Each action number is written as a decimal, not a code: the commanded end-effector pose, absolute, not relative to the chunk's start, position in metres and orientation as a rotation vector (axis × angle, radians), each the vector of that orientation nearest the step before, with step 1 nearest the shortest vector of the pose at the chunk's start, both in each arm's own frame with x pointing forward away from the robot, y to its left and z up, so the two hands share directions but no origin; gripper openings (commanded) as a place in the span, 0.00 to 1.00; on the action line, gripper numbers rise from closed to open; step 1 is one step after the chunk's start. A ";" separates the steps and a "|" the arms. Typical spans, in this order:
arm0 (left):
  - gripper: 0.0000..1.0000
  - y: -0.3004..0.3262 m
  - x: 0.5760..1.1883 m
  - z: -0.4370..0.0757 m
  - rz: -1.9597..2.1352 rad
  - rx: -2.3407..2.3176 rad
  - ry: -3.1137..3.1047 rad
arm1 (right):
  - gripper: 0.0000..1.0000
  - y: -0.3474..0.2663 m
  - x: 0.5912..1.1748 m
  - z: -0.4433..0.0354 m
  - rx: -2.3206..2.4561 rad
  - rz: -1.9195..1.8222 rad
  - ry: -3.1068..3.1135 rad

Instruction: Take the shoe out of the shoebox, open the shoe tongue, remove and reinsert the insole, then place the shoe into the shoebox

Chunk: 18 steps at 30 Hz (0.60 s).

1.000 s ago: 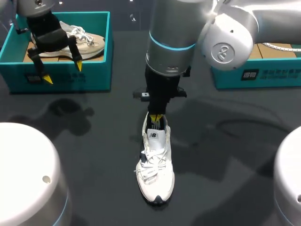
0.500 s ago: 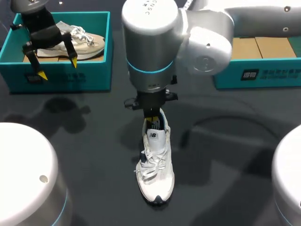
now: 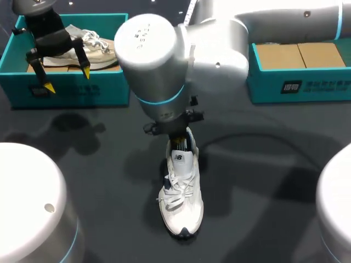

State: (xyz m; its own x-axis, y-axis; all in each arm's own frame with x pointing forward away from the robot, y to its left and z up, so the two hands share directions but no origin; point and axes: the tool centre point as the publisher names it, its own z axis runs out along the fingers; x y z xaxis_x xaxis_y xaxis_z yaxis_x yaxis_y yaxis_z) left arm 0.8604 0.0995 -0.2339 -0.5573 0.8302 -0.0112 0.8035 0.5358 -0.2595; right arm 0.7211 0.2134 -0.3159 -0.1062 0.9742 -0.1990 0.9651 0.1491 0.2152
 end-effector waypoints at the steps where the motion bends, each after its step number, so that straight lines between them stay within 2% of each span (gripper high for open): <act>1: 1.00 0.100 0.861 -0.234 0.355 -1.417 -2.651 | 0.00 0.221 0.714 -0.322 1.859 0.043 2.063; 18: 1.00 0.100 0.861 -0.234 0.355 -1.417 -2.651 | 0.00 0.209 0.720 -0.338 1.844 0.027 1.943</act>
State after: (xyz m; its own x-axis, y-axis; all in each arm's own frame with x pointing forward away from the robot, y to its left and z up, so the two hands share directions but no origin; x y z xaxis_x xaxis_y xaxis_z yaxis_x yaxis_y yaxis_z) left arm 0.8604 0.0995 -0.2340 -0.5576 0.8301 -0.0111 0.8034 0.5361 -0.2592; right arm 0.7312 0.2020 -0.3304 -0.0816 0.9483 -0.3066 0.9498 0.1672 0.2645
